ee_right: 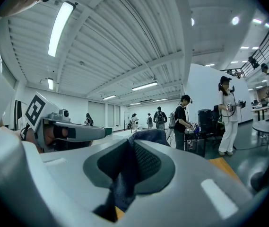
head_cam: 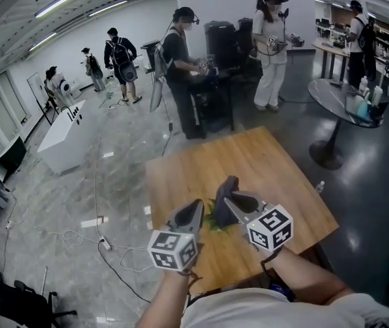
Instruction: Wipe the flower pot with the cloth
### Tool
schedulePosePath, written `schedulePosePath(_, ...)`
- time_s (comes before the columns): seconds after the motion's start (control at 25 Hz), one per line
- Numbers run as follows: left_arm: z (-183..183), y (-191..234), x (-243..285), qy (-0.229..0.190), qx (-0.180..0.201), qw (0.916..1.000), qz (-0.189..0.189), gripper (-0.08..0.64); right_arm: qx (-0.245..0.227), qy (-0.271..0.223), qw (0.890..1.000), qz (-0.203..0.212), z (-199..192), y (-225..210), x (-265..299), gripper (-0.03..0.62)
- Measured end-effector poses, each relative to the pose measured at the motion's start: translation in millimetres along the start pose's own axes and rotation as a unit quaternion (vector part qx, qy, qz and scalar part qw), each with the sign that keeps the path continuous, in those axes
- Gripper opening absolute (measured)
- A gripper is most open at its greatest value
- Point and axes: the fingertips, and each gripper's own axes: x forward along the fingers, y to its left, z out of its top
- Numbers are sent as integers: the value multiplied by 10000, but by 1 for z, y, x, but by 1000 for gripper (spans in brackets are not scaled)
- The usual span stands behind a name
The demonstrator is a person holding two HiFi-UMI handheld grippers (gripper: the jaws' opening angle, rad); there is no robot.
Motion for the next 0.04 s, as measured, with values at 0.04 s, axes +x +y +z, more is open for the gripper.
schedulePosePath(0.04, 0, -1, 2, -3, -1, 10000, 2, 6, 10, -4, 10000, -5, 0, -2, -1, 43)
